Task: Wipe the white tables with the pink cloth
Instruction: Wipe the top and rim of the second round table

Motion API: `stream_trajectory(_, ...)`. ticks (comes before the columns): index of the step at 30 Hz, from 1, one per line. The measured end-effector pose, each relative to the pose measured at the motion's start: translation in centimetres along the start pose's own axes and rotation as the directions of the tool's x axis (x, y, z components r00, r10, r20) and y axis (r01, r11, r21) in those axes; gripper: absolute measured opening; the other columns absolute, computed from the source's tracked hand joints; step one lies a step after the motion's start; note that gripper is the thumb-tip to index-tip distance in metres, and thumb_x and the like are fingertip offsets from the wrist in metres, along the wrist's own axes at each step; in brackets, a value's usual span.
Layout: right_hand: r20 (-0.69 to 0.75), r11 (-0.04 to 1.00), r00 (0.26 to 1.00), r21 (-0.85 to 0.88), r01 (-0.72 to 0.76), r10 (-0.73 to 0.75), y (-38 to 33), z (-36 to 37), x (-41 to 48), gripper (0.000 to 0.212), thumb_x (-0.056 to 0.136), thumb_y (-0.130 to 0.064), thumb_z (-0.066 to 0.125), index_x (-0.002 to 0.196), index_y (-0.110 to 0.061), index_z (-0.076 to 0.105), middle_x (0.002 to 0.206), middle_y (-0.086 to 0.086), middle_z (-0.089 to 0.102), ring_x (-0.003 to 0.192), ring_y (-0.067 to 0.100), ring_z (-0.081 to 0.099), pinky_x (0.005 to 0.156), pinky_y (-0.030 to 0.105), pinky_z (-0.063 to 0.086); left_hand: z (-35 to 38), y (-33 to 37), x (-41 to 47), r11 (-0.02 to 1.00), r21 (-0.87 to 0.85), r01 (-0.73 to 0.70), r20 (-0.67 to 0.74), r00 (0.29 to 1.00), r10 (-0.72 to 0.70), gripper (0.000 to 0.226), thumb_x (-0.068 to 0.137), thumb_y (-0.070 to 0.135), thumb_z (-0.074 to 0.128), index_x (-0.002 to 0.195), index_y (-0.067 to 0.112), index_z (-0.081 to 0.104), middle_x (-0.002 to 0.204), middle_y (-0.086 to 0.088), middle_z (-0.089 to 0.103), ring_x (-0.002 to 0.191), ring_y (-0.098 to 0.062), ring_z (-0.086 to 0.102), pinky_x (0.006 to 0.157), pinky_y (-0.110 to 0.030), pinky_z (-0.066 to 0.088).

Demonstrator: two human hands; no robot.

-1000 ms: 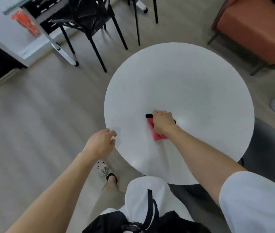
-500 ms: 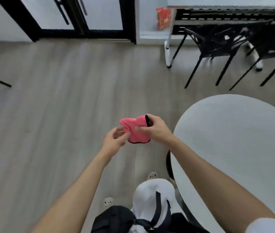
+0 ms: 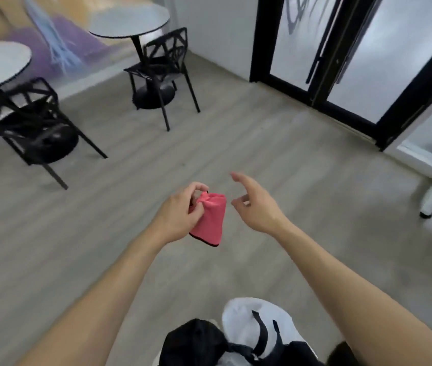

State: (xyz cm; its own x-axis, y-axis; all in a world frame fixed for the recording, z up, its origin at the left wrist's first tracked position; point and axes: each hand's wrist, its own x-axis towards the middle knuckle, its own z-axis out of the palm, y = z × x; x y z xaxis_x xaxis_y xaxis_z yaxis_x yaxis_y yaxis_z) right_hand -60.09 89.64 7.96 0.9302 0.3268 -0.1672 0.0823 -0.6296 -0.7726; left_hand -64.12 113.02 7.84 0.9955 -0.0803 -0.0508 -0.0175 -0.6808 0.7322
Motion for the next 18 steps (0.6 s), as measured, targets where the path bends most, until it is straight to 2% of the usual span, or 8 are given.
stream_trajectory(2, 0.114, 0.989, 0.983, -0.021, 0.149, -0.146, -3.8, 2.7, 2.7, 0.067, 0.097, -0.004, 0.058, 0.154, -0.039, 0.055, 0.137, -0.017, 0.067, 0.091, 0.009, 0.073, 0.084, 0.022, 0.054, -3.9, -1.9, -0.6, 0.998, 0.056, -0.026, -0.019, 0.999, 0.027, 0.032, 0.101, 0.022, 0.062, 0.131, 0.033, 0.064, 0.103, 0.015, 0.068, 0.091, -0.002, 0.065, 0.081, -0.027, 0.051)
stream_trajectory(4, 0.208, 0.976, 0.959, -0.064, 0.209, -0.192, -7.0, 5.0, 5.0, 0.056, 0.092, -0.002, 0.057, 0.134, -0.036, 0.072, 0.100, -0.017, 0.076, 0.080, 0.005, 0.072, 0.071, 0.020, 0.050, -7.3, -4.0, -0.8, 0.995, 0.091, -0.028, -0.054, 0.998, 0.033, 0.032, 0.103, 0.015, 0.065, 0.130, 0.031, 0.067, 0.104, 0.022, 0.062, 0.095, 0.007, 0.061, 0.080, -0.014, 0.044)
stream_trajectory(6, 0.220, 0.972, 0.954, -0.072, 0.222, -0.202, -9.6, 7.1, 7.4, 0.041, 0.090, -0.006, 0.060, 0.117, -0.032, 0.078, 0.080, -0.016, 0.073, 0.075, 0.007, 0.069, 0.069, 0.026, 0.051, -10.2, -6.2, -0.8, 0.996, 0.087, -0.015, -0.101, 0.995, 0.024, 0.032, 0.103, 0.010, 0.067, 0.128, 0.030, 0.069, 0.100, 0.019, 0.061, 0.095, 0.004, 0.061, 0.079, -0.010, 0.041)
stream_trajectory(10, 0.201, 0.970, 0.951, -0.018, 0.243, -0.235, -12.8, 10.4, 13.3, 0.031, 0.089, -0.009, 0.063, 0.109, -0.029, 0.077, 0.081, -0.008, 0.075, 0.079, 0.014, 0.072, 0.076, 0.035, 0.059, -14.7, -11.5, 0.7, 0.992, 0.116, 0.056, -0.191, 0.981, -0.033, 0.031, 0.103, 0.008, 0.065, 0.124, 0.031, 0.070, 0.098, 0.018, 0.060, 0.093, -0.003, 0.062, 0.082, -0.021, 0.047)
stream_trajectory(12, 0.200, 0.965, 0.947, -0.018, 0.262, -0.253, -14.4, 12.0, 17.2, 0.036, 0.088, -0.008, 0.064, 0.113, -0.032, 0.076, 0.078, -0.009, 0.072, 0.077, 0.011, 0.069, 0.074, 0.027, 0.056, -16.6, -14.5, 2.0, 0.971, 0.207, 0.120, -0.233, 0.970, -0.070, 0.023, 0.105, 0.018, 0.058, 0.118, 0.034, 0.068, 0.099, 0.021, 0.056, 0.093, -0.006, 0.061, 0.086, -0.036, 0.054)
stream_trajectory(14, 0.239, 0.954, 0.930, -0.033, 0.297, -0.281, -16.3, 13.5, 21.7, 0.040, 0.086, -0.008, 0.065, 0.113, -0.034, 0.078, 0.075, -0.014, 0.067, 0.075, 0.002, 0.064, 0.067, 0.014, 0.046, -18.8, -17.2, 3.5, 0.941, 0.276, 0.196, -0.257, 0.958, -0.125, 0.021, 0.104, 0.034, 0.043, 0.112, 0.039, 0.061, 0.103, 0.019, 0.052, 0.098, -0.019, 0.063, 0.086, -0.048, 0.056)
stream_trajectory(16, 0.311, 0.942, 0.902, -0.052, 0.332, -0.301, -18.4, 15.1, 26.3, 0.032, 0.086, -0.010, 0.066, 0.103, -0.033, 0.080, 0.075, -0.016, 0.067, 0.075, 0.000, 0.062, 0.066, 0.013, 0.045, -21.2, -19.7, 5.1, 0.919, 0.298, 0.258, -0.312, 0.936, -0.162, 0.024, 0.104, 0.040, 0.034, 0.108, 0.036, 0.057, 0.106, 0.017, 0.049, 0.095, -0.025, 0.063, 0.083, -0.051, 0.056)
stream_trajectory(18, 0.397, 0.930, 0.866, -0.072, 0.360, -0.305, -20.9, 16.6, 30.5, 0.020, 0.088, -0.012, 0.068, 0.097, -0.028, 0.077, 0.081, -0.011, 0.069, 0.076, 0.006, 0.061, 0.069, 0.020, 0.048, -24.2, -21.0, 7.0, 0.910, 0.287, 0.300, -0.399, 0.901, -0.171, 0.024, 0.106, 0.034, 0.036, 0.107, 0.029, 0.060, 0.106, 0.012, 0.049, 0.090, -0.025, 0.062, 0.081, -0.050, 0.055)
